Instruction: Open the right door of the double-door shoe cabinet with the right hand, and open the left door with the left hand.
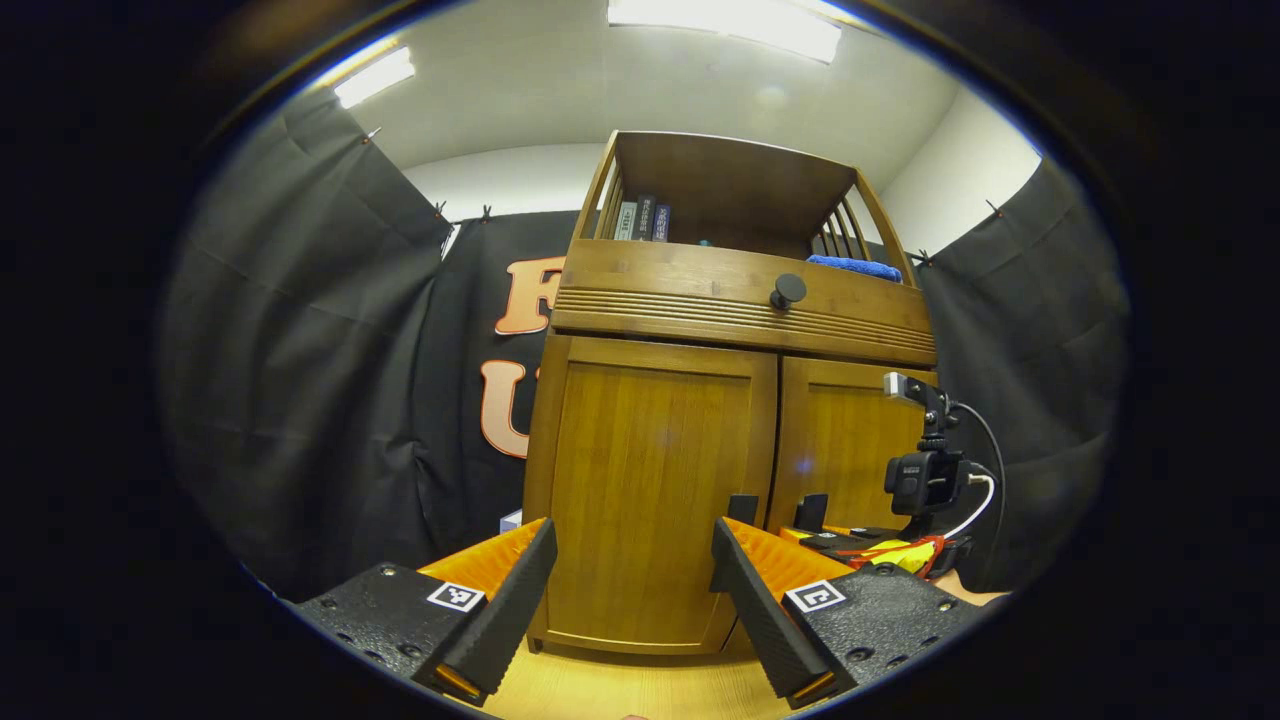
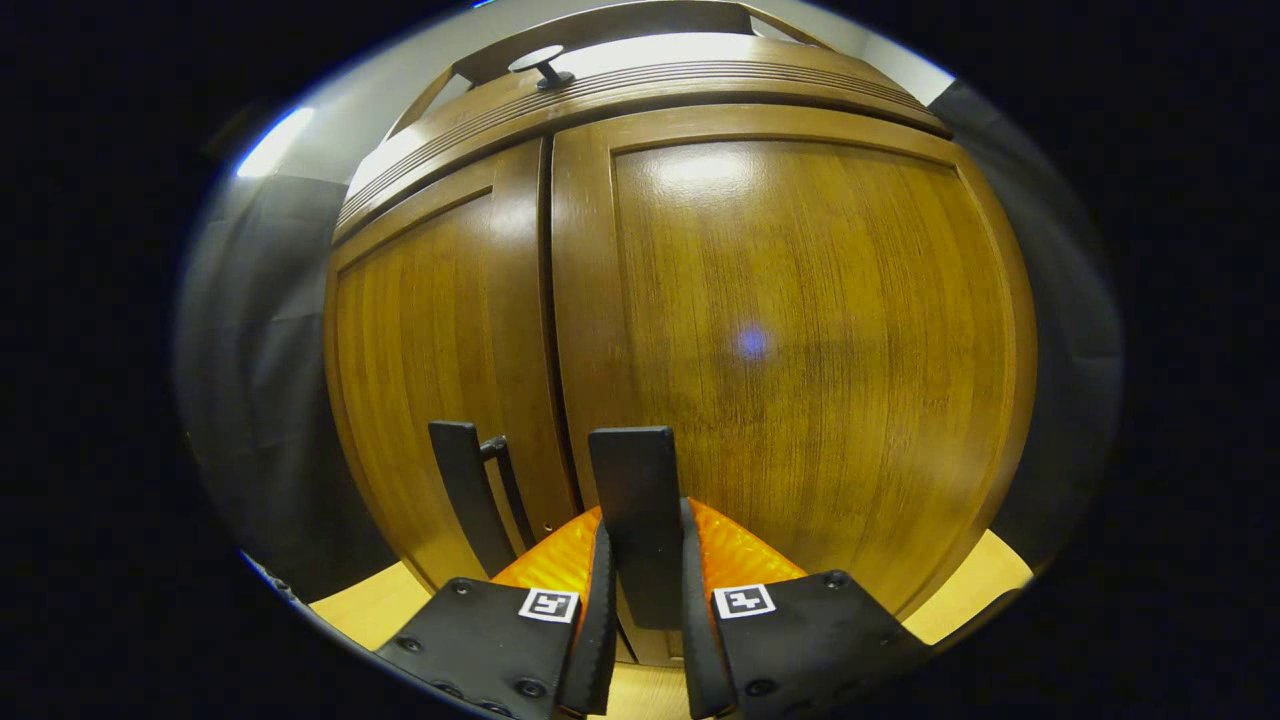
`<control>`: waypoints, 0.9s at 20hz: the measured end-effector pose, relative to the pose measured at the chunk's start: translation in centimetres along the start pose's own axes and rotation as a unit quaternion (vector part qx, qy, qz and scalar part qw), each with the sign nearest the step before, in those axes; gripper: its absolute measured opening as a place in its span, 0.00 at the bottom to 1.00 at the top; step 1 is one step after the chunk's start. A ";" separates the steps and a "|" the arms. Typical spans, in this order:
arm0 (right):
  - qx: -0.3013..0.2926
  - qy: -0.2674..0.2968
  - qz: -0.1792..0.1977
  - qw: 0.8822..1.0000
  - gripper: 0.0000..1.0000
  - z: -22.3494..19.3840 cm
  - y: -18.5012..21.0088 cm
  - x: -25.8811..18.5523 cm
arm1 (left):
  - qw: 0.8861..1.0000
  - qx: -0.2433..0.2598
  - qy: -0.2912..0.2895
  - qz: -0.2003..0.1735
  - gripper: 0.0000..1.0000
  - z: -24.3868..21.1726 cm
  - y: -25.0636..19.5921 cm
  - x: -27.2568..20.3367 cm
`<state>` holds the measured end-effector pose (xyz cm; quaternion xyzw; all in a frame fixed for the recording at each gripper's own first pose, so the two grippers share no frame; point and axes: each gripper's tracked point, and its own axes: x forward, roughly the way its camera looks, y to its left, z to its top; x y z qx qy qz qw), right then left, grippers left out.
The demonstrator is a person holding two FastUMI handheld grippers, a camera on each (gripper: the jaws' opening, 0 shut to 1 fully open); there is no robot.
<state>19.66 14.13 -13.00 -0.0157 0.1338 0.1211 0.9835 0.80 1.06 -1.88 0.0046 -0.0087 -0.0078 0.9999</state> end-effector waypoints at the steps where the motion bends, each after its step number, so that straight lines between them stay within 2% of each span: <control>1: 0.003 0.001 0.002 1.000 0.36 0.0 0.0 -0.1 | 1.000 -0.001 0.000 0.000 0.91 0.0 0.0 0.0; 3: 0.003 0.001 0.006 1.000 0.31 0.4 0.1 -0.3 | 1.000 -0.002 0.004 0.000 0.91 -0.3 0.2 0.1; 10: -0.004 0.003 0.015 1.000 0.31 1.1 0.5 -2.3 | 1.000 -0.008 0.011 0.003 0.91 -0.7 0.8 -0.2; 11: -0.004 0.004 0.016 1.000 0.31 1.0 0.4 -2.6 | 1.000 -0.007 0.011 0.003 0.94 -0.7 0.9 -0.3; 12: -0.004 0.003 0.017 1.000 0.36 1.0 0.4 -2.9 | 1.000 -0.007 0.012 0.003 0.98 -0.7 1.0 -0.3; 13: -0.004 0.002 0.016 1.000 0.36 1.0 0.3 -3.2 | 1.000 -0.007 0.013 0.003 0.91 -0.9 1.1 -0.2; 14: -0.004 0.000 0.015 1.000 0.31 1.2 0.3 -3.3 | 1.000 -0.008 0.014 0.003 0.98 -1.0 1.1 -0.2; 16: -0.005 -0.001 0.010 1.000 0.31 1.3 0.1 -3.8 | 1.000 -0.009 0.014 0.001 0.94 -1.0 1.0 -0.2; 17: -0.005 -0.002 0.008 1.000 0.36 1.3 0.0 -4.2 | 1.000 -0.009 0.013 0.000 0.94 -1.0 1.0 -0.1; 18: -0.005 -0.002 0.007 1.000 0.31 1.2 -0.2 -4.7 | 1.000 -0.010 0.013 -0.001 0.94 -1.0 0.8 0.0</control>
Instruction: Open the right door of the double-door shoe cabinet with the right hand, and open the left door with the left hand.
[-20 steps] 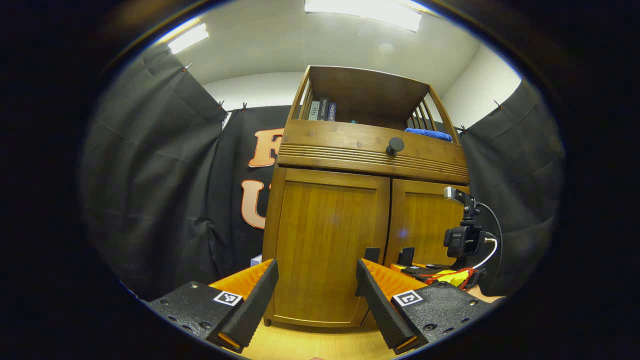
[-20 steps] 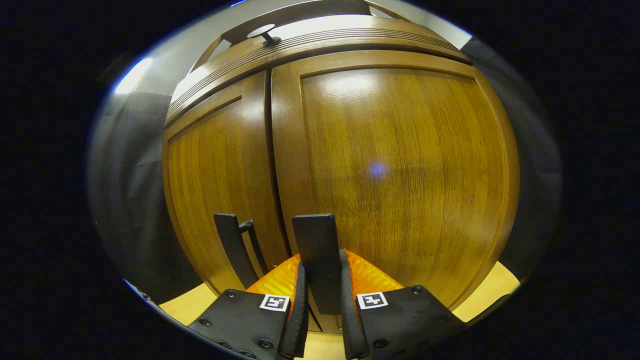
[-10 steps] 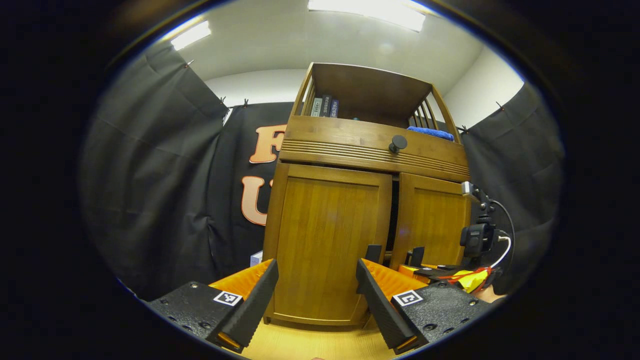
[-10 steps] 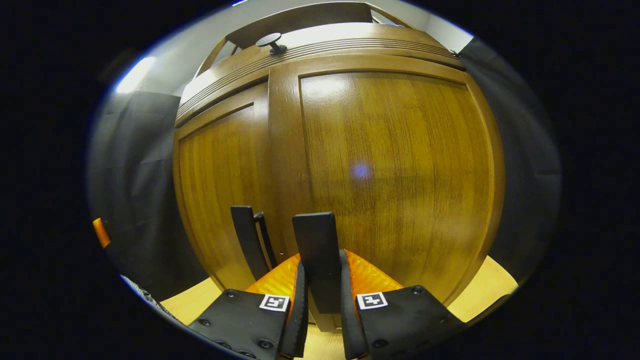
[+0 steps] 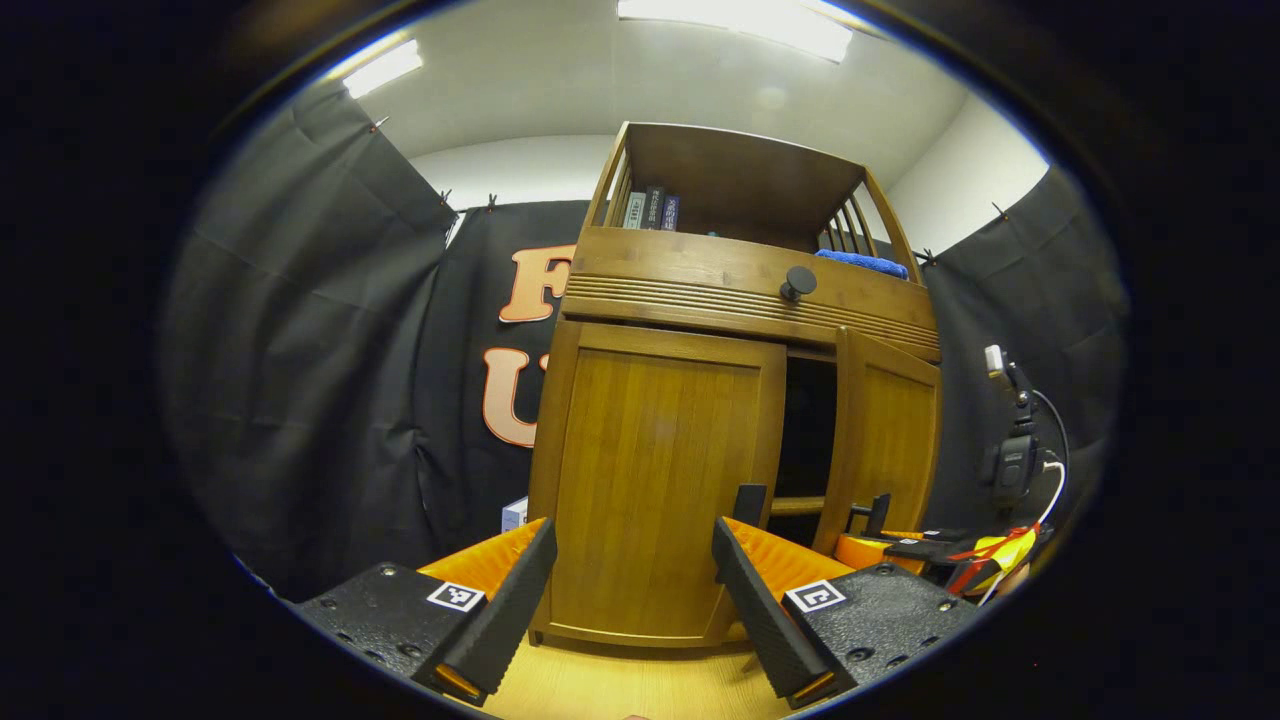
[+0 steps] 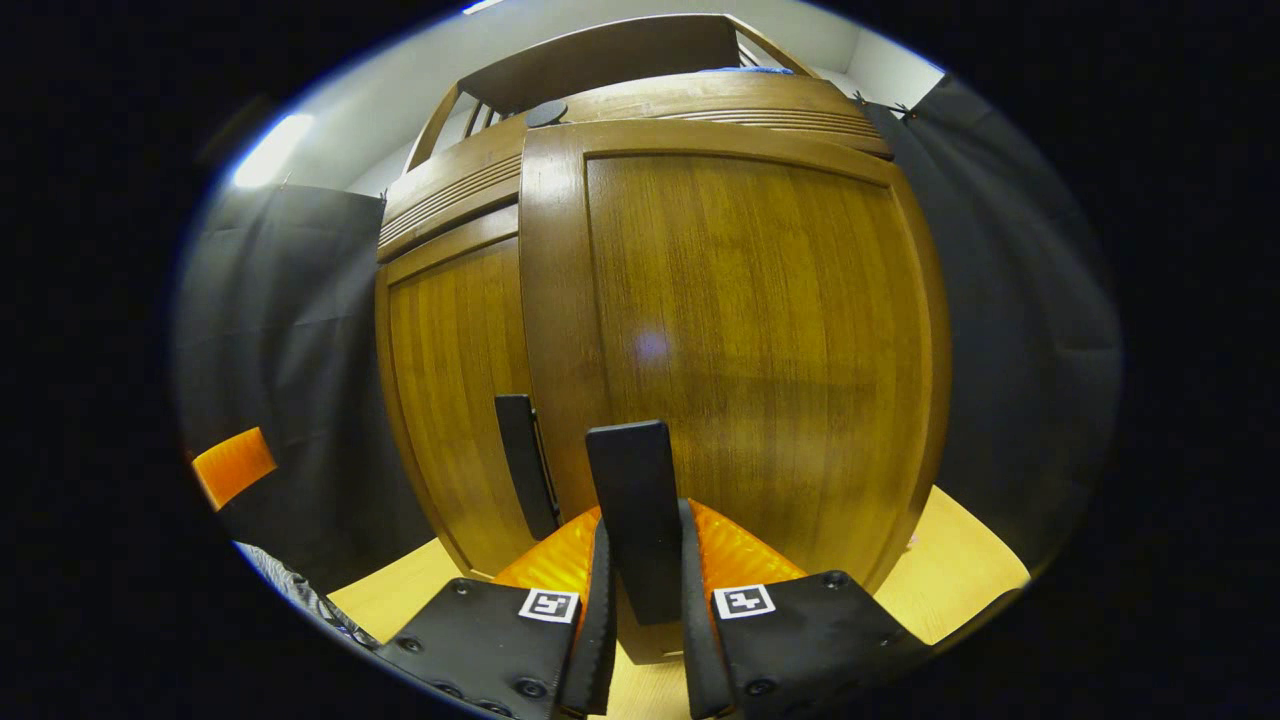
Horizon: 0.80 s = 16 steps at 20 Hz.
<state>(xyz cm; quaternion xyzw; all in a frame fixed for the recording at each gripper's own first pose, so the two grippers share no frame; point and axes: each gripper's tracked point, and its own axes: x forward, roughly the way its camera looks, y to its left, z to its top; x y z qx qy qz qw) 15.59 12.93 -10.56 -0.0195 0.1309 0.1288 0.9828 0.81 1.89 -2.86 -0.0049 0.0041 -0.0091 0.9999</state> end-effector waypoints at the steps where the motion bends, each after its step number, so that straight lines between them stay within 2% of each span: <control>1: -0.001 -0.001 0.001 1.000 0.31 0.0 0.0 -0.4 | 1.000 0.000 0.000 -0.003 0.94 0.0 -0.2 0.1; 2: -0.002 -0.002 0.002 1.000 0.31 0.1 -0.1 -0.7 | 1.000 0.000 -0.001 -0.006 0.98 0.0 -0.4 0.1; 4: -0.002 -0.005 0.006 1.000 0.36 0.2 -0.3 -1.4 | 1.000 0.001 0.000 -0.013 0.98 -0.1 -0.9 0.4; 5: 0.000 -0.005 0.006 1.000 0.31 0.2 -0.4 -1.8 | 1.000 0.000 0.000 -0.017 0.98 -0.2 -1.1 0.4; 8: 0.003 -0.006 0.004 1.000 0.31 0.4 -0.7 -2.6 | 1.000 -0.002 0.003 -0.027 0.97 -0.5 -2.0 0.2; 9: 0.003 -0.007 0.002 1.000 0.36 0.3 -1.0 -3.0 | 1.000 -0.003 0.003 -0.029 0.96 -0.6 -2.2 0.2; 10: 0.003 -0.008 -0.001 1.000 0.36 0.3 -1.3 -3.2 | 0.999 -0.005 0.003 -0.032 0.95 -0.6 -2.5 0.1; 11: 0.004 -0.007 -0.004 1.000 0.31 0.3 -1.4 -3.5 | 0.999 -0.005 0.003 -0.034 0.95 -0.6 -2.6 0.2; 12: 0.006 -0.007 -0.008 1.000 0.36 0.3 -1.6 -3.7 | 0.999 -0.005 0.003 -0.036 0.95 -0.6 -2.8 0.0; 13: 0.007 -0.008 -0.012 1.000 0.36 0.3 -1.8 -4.0 | 0.999 -0.005 0.002 -0.037 0.94 -0.7 -3.0 0.1; 14: 0.008 -0.009 -0.016 1.000 0.31 0.4 -2.0 -4.1 | 0.999 -0.006 0.001 -0.040 0.94 -0.7 -3.1 0.0; 15: 0.008 -0.009 -0.022 1.000 0.36 0.4 -2.2 -4.3 | 0.999 -0.007 0.001 -0.042 0.94 -0.8 -3.3 0.0; 16: 0.008 -0.010 -0.027 1.000 0.31 0.4 -2.4 -4.6 | 0.999 -0.008 0.002 -0.045 0.98 -0.9 -3.6 0.0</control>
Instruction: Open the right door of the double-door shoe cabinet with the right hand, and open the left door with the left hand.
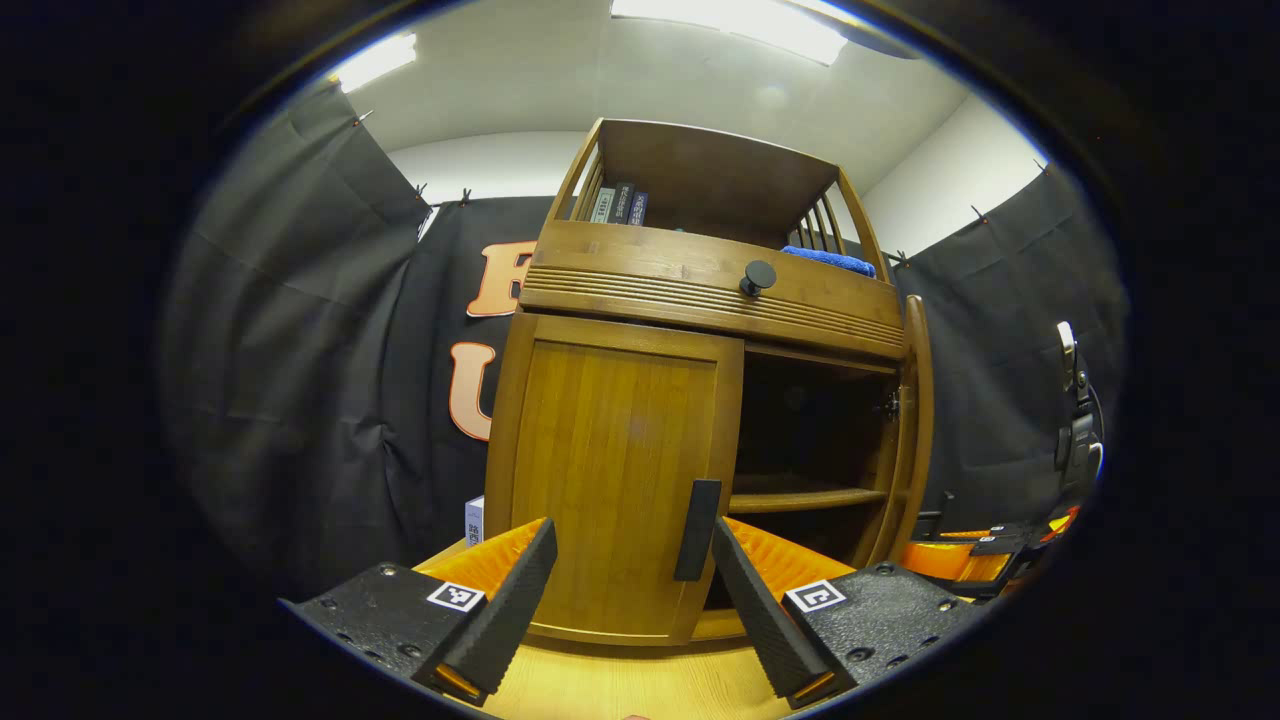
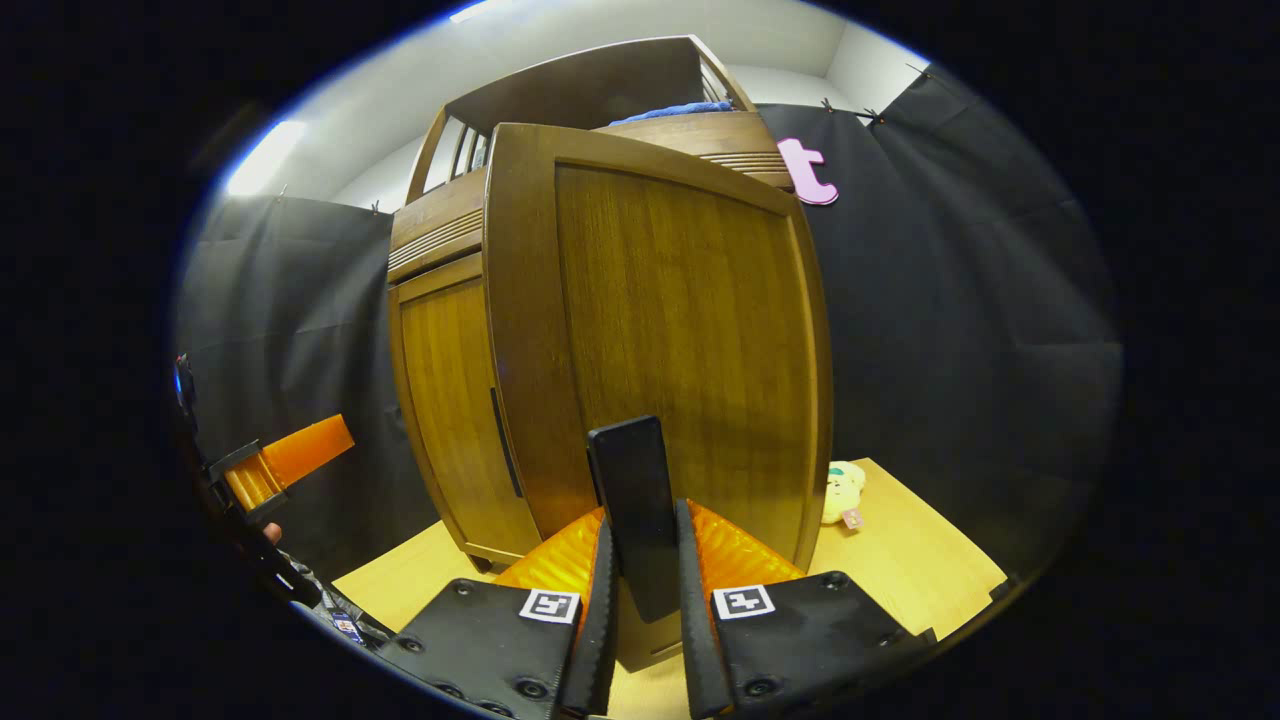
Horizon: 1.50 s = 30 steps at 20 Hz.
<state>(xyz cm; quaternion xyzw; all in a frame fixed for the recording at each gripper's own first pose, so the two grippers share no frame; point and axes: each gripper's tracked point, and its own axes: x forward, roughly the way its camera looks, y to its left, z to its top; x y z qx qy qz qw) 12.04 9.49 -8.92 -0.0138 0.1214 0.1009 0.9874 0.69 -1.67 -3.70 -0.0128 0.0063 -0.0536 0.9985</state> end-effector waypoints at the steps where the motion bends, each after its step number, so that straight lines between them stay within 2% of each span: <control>1: 0.000 0.000 -0.006 1.000 0.31 0.0 -0.2 -0.2 | 1.000 0.000 0.001 -0.002 0.98 0.0 -0.1 -0.1; 2: 0.001 0.000 -0.012 1.000 0.31 0.1 -0.6 -0.4 | 1.000 -0.001 0.002 -0.004 0.98 0.0 -0.2 -0.1; 3: 0.004 0.000 -0.018 1.000 0.35 0.1 -0.8 -0.6 | 1.000 -0.002 0.003 -0.006 0.98 -0.1 -0.4 0.0; 5: 0.014 0.000 -0.028 1.000 0.35 0.1 -1.2 -1.0 | 1.000 -0.005 0.004 -0.012 0.92 0.0 -0.8 -0.1; 8: 0.022 0.000 -0.043 0.999 0.35 0.1 -1.9 -1.7 | 1.000 -0.007 0.004 -0.022 0.98 0.1 -1.4 0.0; 10: 0.021 0.003 -0.055 0.998 0.35 0.1 -2.5 -2.1 | 0.999 -0.007 0.006 -0.032 0.98 0.1 -2.0 0.1; 11: 0.018 0.006 -0.060 0.998 0.30 0.1 -2.8 -2.4 | 0.999 -0.008 0.005 -0.037 0.98 0.3 -2.4 0.1; 12: 0.016 0.007 -0.066 0.998 0.30 0.2 -3.2 -2.5 | 0.999 -0.007 0.005 -0.041 0.92 0.3 -2.7 0.0; 13: 0.016 0.008 -0.073 0.997 0.30 0.2 -3.6 -2.7 | 0.999 -0.006 0.005 -0.044 0.92 0.4 -2.9 0.1; 14: 0.016 0.009 -0.081 0.997 0.35 0.0 -4.0 -2.9 | 0.999 -0.004 0.004 -0.047 0.98 0.4 -3.1 0.2; 15: 0.018 0.010 -0.090 0.996 0.35 0.0 -4.4 -3.1 | 0.999 -0.003 0.005 -0.051 0.98 0.3 -3.4 0.3; 17: 0.023 0.012 -0.112 0.993 0.35 -0.2 -5.3 -3.4 | 0.998 -0.001 0.009 -0.059 0.93 0.2 -3.7 0.4; 18: 0.025 0.014 -0.124 0.992 0.30 -0.3 -5.8 -3.6 | 0.998 0.000 0.009 -0.061 0.91 0.3 -3.9 0.5; 19: 0.028 0.017 -0.137 0.990 0.39 -0.5 -6.3 -3.9 | 0.998 0.000 0.009 -0.063 0.91 0.4 -4.0 0.5; 21: 0.026 0.021 -0.166 0.986 0.28 -0.4 -7.5 -5.0 | 0.998 0.003 0.007 -0.068 0.91 0.7 -4.3 0.8; 26: 0.000 0.025 -0.140 0.990 0.27 -0.4 -8.5 -4.4 | 0.998 0.000 0.002 -0.071 0.91 0.8 -4.2 0.9; 30: 0.007 0.026 -0.109 0.994 0.27 -0.4 -9.8 -4.6 | 0.998 -0.011 0.007 -0.061 0.91 0.3 -3.3 0.9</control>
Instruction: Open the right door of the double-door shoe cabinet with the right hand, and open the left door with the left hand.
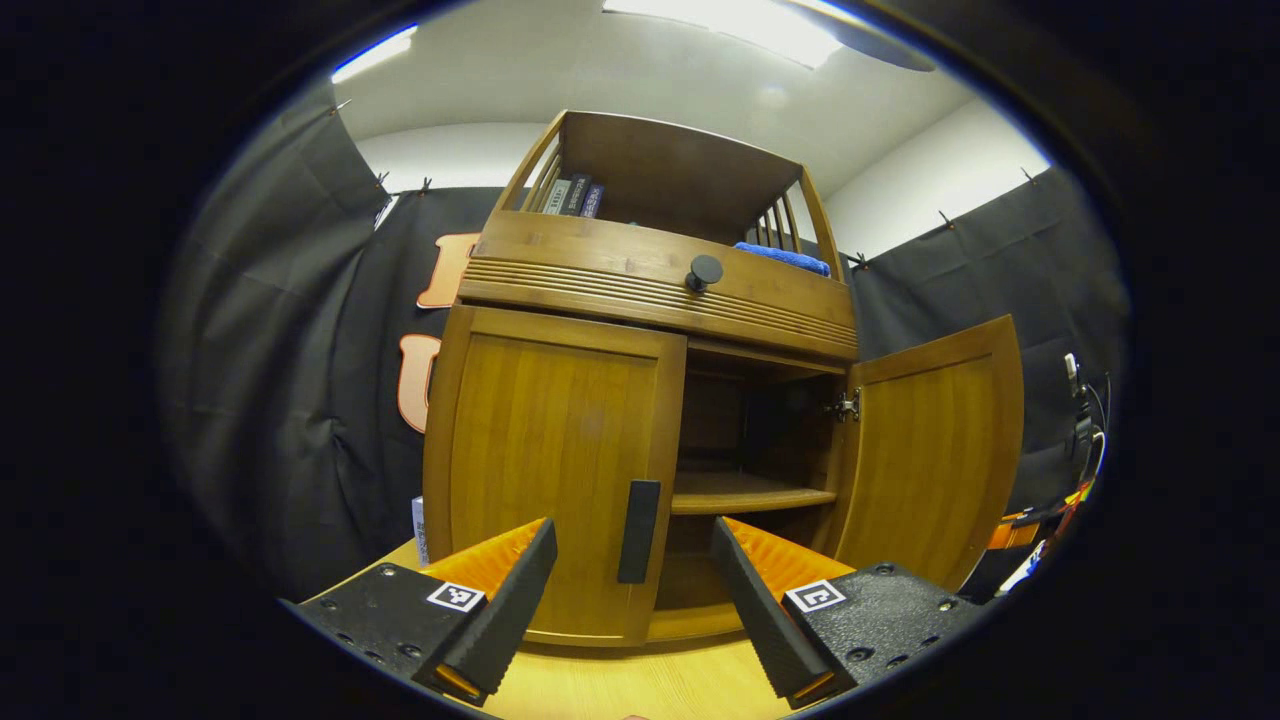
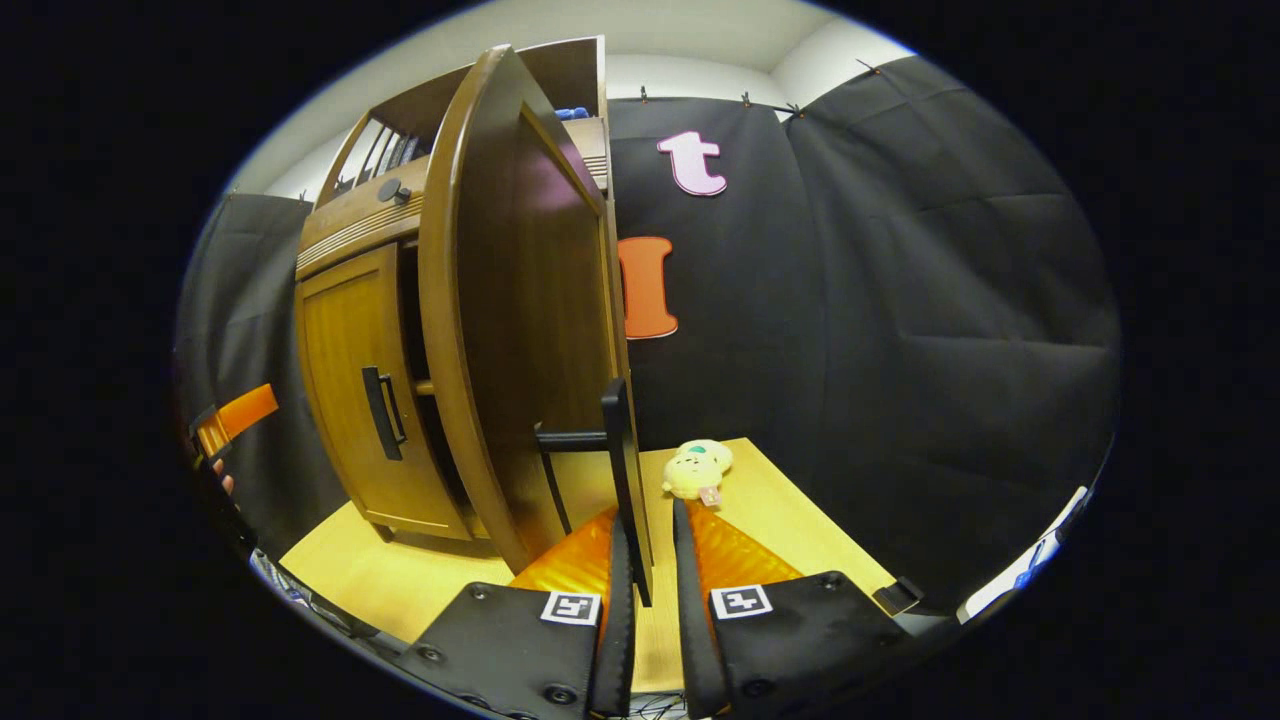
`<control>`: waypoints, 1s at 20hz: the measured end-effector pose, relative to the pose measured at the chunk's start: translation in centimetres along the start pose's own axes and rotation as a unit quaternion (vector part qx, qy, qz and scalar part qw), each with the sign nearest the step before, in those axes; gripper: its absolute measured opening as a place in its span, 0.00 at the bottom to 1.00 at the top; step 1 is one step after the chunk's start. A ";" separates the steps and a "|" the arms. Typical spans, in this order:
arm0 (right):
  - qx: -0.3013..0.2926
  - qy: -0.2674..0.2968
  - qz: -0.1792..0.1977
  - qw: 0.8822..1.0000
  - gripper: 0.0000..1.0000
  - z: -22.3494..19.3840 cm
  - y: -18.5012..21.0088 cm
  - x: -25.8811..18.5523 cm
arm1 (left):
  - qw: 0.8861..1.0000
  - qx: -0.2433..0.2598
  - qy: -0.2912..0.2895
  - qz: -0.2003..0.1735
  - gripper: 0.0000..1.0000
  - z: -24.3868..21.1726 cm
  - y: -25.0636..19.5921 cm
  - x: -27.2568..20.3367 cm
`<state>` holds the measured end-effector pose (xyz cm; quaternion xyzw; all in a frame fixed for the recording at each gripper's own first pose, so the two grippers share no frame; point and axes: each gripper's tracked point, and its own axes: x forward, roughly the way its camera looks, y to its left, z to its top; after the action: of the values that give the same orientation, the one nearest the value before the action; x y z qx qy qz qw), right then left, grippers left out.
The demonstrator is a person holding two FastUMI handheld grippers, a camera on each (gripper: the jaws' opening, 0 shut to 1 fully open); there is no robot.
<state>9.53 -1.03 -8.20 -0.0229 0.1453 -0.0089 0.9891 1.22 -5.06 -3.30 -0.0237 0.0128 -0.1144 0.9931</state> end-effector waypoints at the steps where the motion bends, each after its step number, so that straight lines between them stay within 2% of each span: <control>1: 0.000 0.000 0.009 1.000 0.27 0.0 -0.3 0.0 | 1.000 0.000 -0.001 0.004 0.91 0.0 0.5 0.0; 4: -0.004 -0.003 0.030 1.000 0.27 0.1 -1.2 0.0 | 1.000 0.001 -0.004 0.017 0.91 0.1 1.4 0.1; 6: -0.004 -0.007 0.046 0.999 0.27 0.1 -1.6 0.2 | 1.000 0.001 -0.005 0.024 0.94 0.0 2.2 0.2; 8: 0.000 -0.012 0.058 0.998 0.27 0.3 -2.1 0.3 | 1.000 0.003 -0.007 0.028 0.91 0.0 2.6 0.3; 9: 0.006 -0.014 0.066 0.998 0.33 0.4 -2.2 0.4 | 0.999 0.006 -0.008 0.030 0.94 0.1 2.8 0.4; 10: 0.012 -0.017 0.072 0.997 0.27 0.5 -2.3 0.7 | 0.999 0.009 -0.010 0.032 0.94 0.2 2.9 0.5; 11: 0.019 -0.020 0.075 0.997 0.15 0.5 -2.4 0.6 | 0.999 0.010 -0.012 0.031 0.94 0.1 3.0 0.7; 12: 0.025 -0.022 0.078 0.996 0.41 0.4 -2.3 0.6 | 0.999 0.012 -0.012 0.029 0.94 0.1 2.9 0.8; 13: 0.029 -0.023 0.078 0.996 0.16 0.3 -2.1 0.4 | 1.000 0.012 -0.009 0.027 0.94 -0.2 2.8 1.2; 14: 0.027 -0.024 0.076 0.996 0.16 0.2 -2.1 0.3 | 1.000 0.011 -0.007 0.023 0.92 -0.4 2.6 1.6; 17: 0.004 -0.021 0.041 0.999 0.17 -0.2 -3.1 -0.5 | 1.000 0.006 -0.005 0.014 0.94 -0.7 2.2 2.5; 18: -0.002 -0.025 0.022 0.999 0.30 -0.3 -3.8 -0.7 | 1.000 0.007 -0.004 0.013 0.95 -0.9 2.1 2.9; 19: -0.007 -0.028 0.003 1.000 0.23 -0.3 -4.5 -1.3 | 1.000 0.009 -0.003 0.011 0.97 -1.1 1.9 3.3; 20: -0.009 -0.032 -0.015 0.999 0.30 -0.1 -5.1 -1.8 | 1.000 0.010 -0.003 0.008 0.98 -1.2 1.6 3.8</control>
<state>7.75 -6.08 -7.52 -0.0338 0.1134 -0.0215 0.9927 5.22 -4.44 -4.68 -0.0141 0.0089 -0.1070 0.9941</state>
